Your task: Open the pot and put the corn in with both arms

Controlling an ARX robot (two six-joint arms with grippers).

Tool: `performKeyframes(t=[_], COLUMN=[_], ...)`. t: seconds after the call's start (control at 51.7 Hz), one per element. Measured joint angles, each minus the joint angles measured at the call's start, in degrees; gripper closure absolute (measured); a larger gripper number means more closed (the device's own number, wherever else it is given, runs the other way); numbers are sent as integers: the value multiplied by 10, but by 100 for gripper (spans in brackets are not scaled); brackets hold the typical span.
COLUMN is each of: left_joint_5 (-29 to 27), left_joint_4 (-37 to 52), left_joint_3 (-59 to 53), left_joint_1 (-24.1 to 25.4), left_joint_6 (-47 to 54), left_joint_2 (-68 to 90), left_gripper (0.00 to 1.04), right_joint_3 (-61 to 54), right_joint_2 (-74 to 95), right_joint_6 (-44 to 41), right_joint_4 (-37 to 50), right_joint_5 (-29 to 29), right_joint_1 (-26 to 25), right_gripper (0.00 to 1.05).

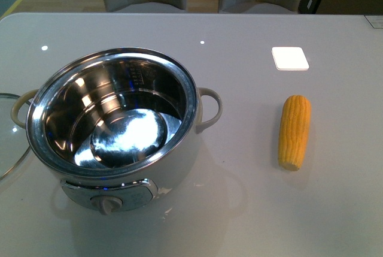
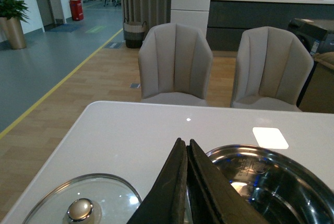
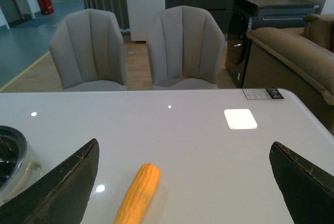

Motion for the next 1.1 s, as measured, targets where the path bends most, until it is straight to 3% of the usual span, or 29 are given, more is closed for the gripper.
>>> performKeyframes(t=[0.116,0.484,0.697,1.006,1.064,1.103], left_joint_5=[-5,-5,-5,-5,-5,-5], left_joint_4=[-91,-98,-98,-98,-98,-98], left_joint_3=[-3,-3,-3,-3,-3,-3], left_joint_1=[-2,-3,-3,-3,-3,-3], left_joint_6=[1,0,1,1,1,2], left_joint_2=[-80,-99,-99,-99,-99,-99], left_gripper=[101,100,62,16,8,5], right_joint_3=[0,0,0,0,19,53], right_joint_2=[0,0,0,0,23,74], right_joint_6=[0,0,0,0,30,75], right_joint_4=[0,0,0,0,-52,-135], right_joint_5=[0,0,0,0,41,92], right_joint_1=[0,0,0,0,12,27], right_gripper=[9,9,9,9,9,9])
